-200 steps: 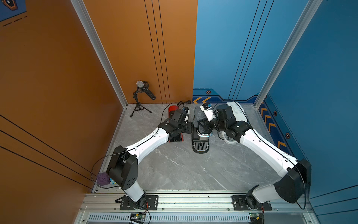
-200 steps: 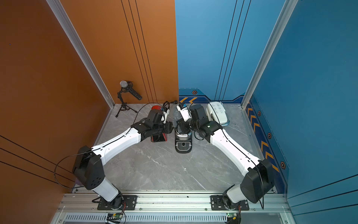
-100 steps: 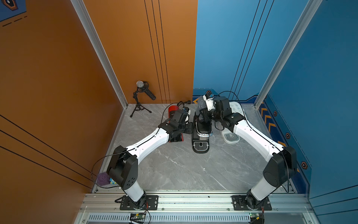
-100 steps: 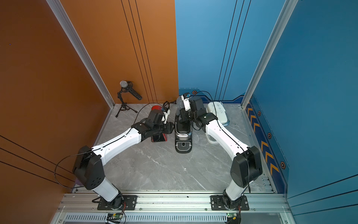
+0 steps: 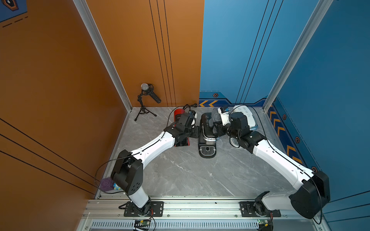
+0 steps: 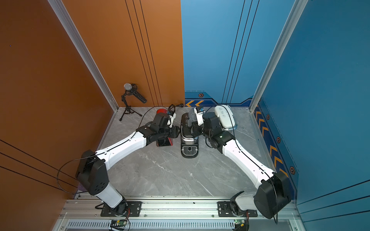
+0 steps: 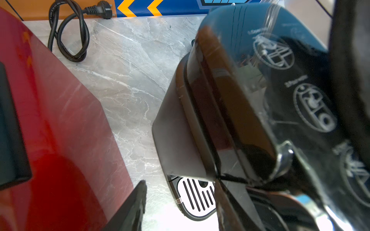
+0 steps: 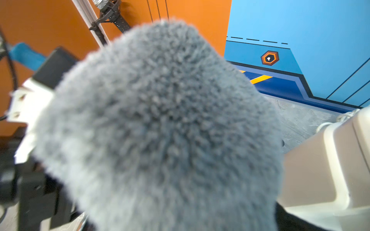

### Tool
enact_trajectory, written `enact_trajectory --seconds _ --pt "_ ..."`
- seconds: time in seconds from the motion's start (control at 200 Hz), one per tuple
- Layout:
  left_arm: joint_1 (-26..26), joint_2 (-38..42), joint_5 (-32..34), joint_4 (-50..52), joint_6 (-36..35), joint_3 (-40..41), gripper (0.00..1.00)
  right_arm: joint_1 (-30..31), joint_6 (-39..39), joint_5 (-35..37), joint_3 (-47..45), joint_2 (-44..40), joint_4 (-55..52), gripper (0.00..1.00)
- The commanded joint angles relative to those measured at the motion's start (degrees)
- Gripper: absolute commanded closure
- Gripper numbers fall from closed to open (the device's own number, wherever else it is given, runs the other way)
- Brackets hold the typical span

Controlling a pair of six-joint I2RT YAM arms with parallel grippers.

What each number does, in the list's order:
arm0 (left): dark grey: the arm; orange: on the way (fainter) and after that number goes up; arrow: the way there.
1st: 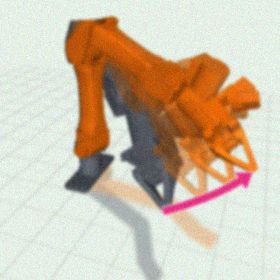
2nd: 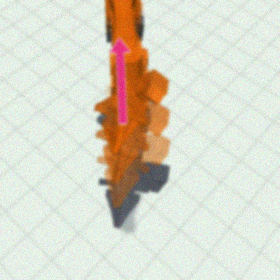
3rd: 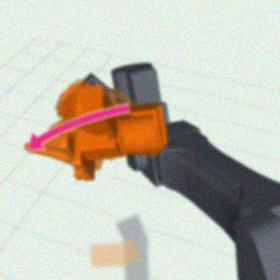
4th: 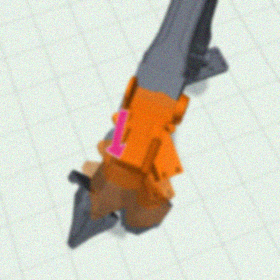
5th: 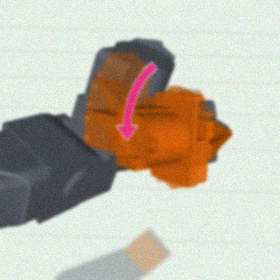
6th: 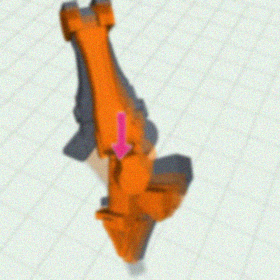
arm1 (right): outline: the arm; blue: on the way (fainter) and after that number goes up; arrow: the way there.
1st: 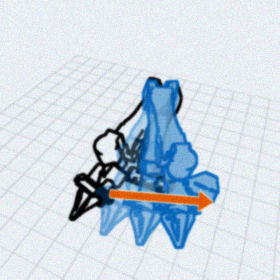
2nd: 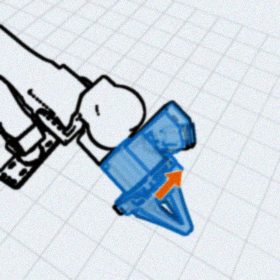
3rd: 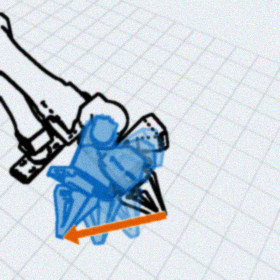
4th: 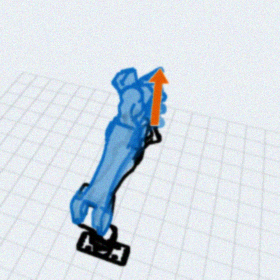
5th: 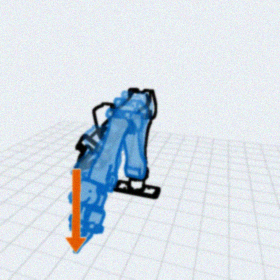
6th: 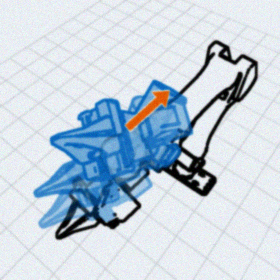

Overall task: Wipe the surface of a coffee machine
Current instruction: Wipe the dirt from the surface of the coffee machine.

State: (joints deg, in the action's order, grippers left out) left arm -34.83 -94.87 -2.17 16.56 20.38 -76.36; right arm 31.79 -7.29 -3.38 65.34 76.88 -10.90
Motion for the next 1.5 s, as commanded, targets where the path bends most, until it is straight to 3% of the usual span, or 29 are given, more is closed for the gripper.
enact_trajectory --seconds 0.0,0.24,0.425,0.741,1.071,1.491 --pt "-0.06 -2.57 -0.97 -1.45 -0.17 -2.02 0.45 3.76 0.49 -2.65 -3.99 0.85 -8.67 0.78" --pt "-0.23 -2.83 -1.26 -1.46 0.18 -2.30 0.45 4.81 1.28 -5.15 -0.93 5.66 -4.51 0.77" --pt "-0.42 -2.73 -1.18 -1.46 0.36 -2.31 0.45 3.74 0.48 -2.01 5.65 12.38 -4.07 0.77" --pt "-0.59 -2.56 -1.19 -1.44 0.10 -2.13 0.45 -3.78 -3.55 -4.23 11.52 19.34 -3.43 0.77" --pt "-0.33 -1.64 -0.39 -1.46 -0.08 -1.52 0.45 -5.07 -3.40 -1.73 5.89 15.21 -5.29 0.77" --pt "0.29 -2.91 -0.71 -2.27 -0.25 -2.30 0.45 4.54 -1.01 3.48 -3.90 3.59 -8.23 0.76"
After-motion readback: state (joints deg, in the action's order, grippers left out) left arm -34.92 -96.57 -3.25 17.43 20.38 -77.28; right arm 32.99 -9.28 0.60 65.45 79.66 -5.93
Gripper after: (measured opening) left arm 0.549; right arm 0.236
